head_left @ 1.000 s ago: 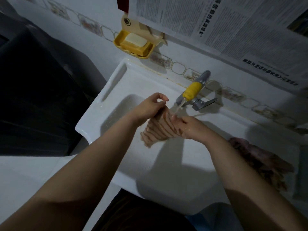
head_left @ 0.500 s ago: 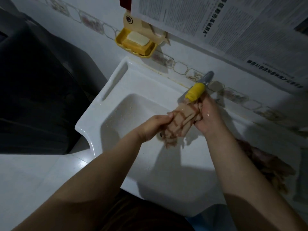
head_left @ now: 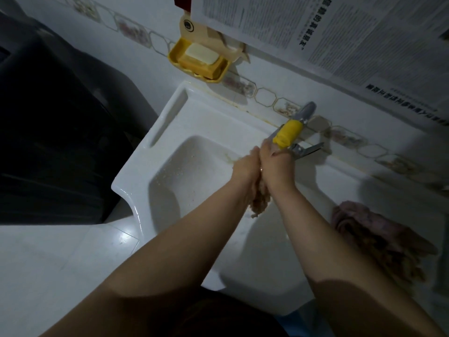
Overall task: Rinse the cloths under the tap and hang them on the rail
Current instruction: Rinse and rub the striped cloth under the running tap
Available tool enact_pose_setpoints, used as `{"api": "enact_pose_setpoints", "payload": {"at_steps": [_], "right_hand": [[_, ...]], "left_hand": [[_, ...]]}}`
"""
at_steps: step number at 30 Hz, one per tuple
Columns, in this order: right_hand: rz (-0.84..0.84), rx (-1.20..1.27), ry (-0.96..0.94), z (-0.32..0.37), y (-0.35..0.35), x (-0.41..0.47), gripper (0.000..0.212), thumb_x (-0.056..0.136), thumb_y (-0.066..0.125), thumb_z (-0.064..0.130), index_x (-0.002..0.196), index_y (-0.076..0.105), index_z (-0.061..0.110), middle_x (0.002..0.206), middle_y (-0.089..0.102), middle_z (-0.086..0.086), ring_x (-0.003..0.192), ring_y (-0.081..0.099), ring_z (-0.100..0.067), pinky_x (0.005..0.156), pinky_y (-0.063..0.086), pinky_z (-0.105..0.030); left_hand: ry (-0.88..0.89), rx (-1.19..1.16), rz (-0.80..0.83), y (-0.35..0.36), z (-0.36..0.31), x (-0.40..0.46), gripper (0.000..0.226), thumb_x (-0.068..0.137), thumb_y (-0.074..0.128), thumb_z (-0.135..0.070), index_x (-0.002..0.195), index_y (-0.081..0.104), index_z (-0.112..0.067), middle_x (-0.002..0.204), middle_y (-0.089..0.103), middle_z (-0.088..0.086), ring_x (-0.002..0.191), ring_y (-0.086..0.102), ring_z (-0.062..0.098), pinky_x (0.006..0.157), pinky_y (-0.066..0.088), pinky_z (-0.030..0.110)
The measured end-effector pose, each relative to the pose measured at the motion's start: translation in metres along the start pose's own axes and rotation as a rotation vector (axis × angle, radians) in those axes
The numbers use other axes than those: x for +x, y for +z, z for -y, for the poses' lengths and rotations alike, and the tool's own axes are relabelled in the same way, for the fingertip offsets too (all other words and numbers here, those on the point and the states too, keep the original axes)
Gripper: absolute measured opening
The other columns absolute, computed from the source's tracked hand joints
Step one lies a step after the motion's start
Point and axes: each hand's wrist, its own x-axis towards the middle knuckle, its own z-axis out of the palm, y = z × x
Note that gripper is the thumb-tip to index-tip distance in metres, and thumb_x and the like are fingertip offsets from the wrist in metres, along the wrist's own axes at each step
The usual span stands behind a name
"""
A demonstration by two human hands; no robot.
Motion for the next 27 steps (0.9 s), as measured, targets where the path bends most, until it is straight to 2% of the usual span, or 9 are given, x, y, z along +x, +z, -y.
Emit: {"api": "enact_pose_setpoints", "payload": {"at_steps": [2, 5, 7, 11, 16, 19, 21, 25, 27], "right_hand": [[0.031, -0.046, -0.133, -0.001, 0.007, -0.014, 0.041, 0.095, 0.047, 0.037, 0.069, 0.058, 0.008, 0.081, 0.067, -0.017, 0.079, 0.063, -0.03, 0.07, 0.05, -0.038], [0.02, -0.093, -0.058, -0.006, 0.007, 0.002, 0.04, 0.093, 0.046, 0.037, 0.069, 0.058, 0.008, 0.079, 0.065, -0.021, 0.076, 0.061, -0.035, 0.073, 0.051, -0.042], [0.019, -0.08, 0.022, -0.007, 0.003, 0.019, 0.037, 0.093, 0.048, 0.031, 0.06, 0.043, 0.015, 0.062, 0.053, -0.011, 0.06, 0.052, -0.027, 0.066, 0.045, -0.038], [0.048, -0.074, -0.088, -0.006, 0.015, -0.013, 0.038, 0.096, 0.044, 0.034, 0.079, 0.061, 0.005, 0.084, 0.066, -0.015, 0.078, 0.06, -0.028, 0.072, 0.049, -0.038], [-0.015, -0.157, -0.038, -0.011, 0.005, 0.012, 0.037, 0.096, 0.044, 0.036, 0.07, 0.058, 0.013, 0.09, 0.068, -0.021, 0.088, 0.064, -0.036, 0.078, 0.052, -0.044], [0.111, -0.197, -0.049, -0.024, -0.009, 0.027, 0.029, 0.097, 0.044, 0.025, 0.069, 0.051, 0.02, 0.093, 0.066, -0.015, 0.089, 0.062, -0.03, 0.078, 0.051, -0.03], [0.217, -0.083, 0.048, -0.031, -0.012, 0.029, 0.031, 0.098, 0.044, 0.023, 0.067, 0.048, 0.023, 0.08, 0.06, -0.006, 0.07, 0.056, -0.02, 0.057, 0.049, -0.018], [0.472, 0.512, 0.5, -0.038, -0.013, 0.033, 0.048, 0.098, 0.041, 0.047, 0.099, 0.067, 0.007, 0.064, 0.057, -0.012, 0.04, 0.05, -0.02, 0.039, 0.039, -0.02], [0.591, 0.865, 0.586, -0.039, -0.005, 0.031, 0.056, 0.103, 0.028, 0.042, 0.092, 0.068, 0.004, 0.069, 0.066, -0.01, 0.055, 0.065, -0.02, 0.051, 0.053, -0.03]], "left_hand": [[0.027, -0.023, 0.003, -0.006, -0.007, 0.004, 0.046, 0.1, 0.041, -0.038, 0.125, 0.057, -0.001, 0.081, 0.058, 0.006, 0.047, 0.058, 0.004, 0.045, 0.049, 0.017], [-0.027, 0.022, 0.016, -0.001, 0.002, 0.001, 0.037, 0.099, 0.043, -0.038, 0.088, 0.062, -0.009, 0.068, 0.055, 0.005, 0.039, 0.055, 0.009, 0.038, 0.046, 0.018], [-0.066, 0.002, -0.008, 0.004, 0.008, -0.001, 0.047, 0.098, 0.045, -0.042, 0.08, 0.065, -0.004, 0.071, 0.064, 0.015, 0.056, 0.064, 0.025, 0.052, 0.053, 0.03], [0.024, 0.032, -0.04, -0.009, -0.007, 0.009, 0.047, 0.102, 0.04, -0.034, 0.127, 0.054, 0.004, 0.126, 0.057, 0.028, 0.117, 0.056, 0.041, 0.081, 0.05, 0.033], [-0.049, 0.063, 0.003, -0.007, -0.001, 0.009, 0.046, 0.096, 0.049, -0.044, 0.09, 0.068, -0.002, 0.105, 0.068, 0.024, 0.088, 0.066, 0.03, 0.083, 0.056, 0.039], [-0.074, 0.096, 0.093, -0.025, -0.009, 0.011, 0.062, 0.091, 0.051, -0.055, 0.104, 0.067, 0.003, 0.106, 0.067, 0.025, 0.1, 0.065, 0.036, 0.098, 0.049, 0.051], [-0.053, 0.095, 0.091, -0.046, -0.022, 0.022, 0.058, 0.091, 0.051, -0.056, 0.101, 0.066, -0.001, 0.098, 0.063, 0.023, 0.091, 0.062, 0.033, 0.095, 0.048, 0.049], [0.082, 0.343, 0.055, -0.085, -0.023, 0.051, 0.051, 0.094, 0.048, -0.054, 0.097, 0.065, -0.006, 0.07, 0.065, 0.015, 0.049, 0.06, 0.022, 0.048, 0.053, 0.028], [0.09, 0.562, -0.148, -0.093, -0.004, 0.065, 0.064, 0.09, 0.046, -0.063, 0.115, 0.062, -0.007, 0.104, 0.069, 0.017, 0.085, 0.068, 0.029, 0.074, 0.058, 0.043]]}}
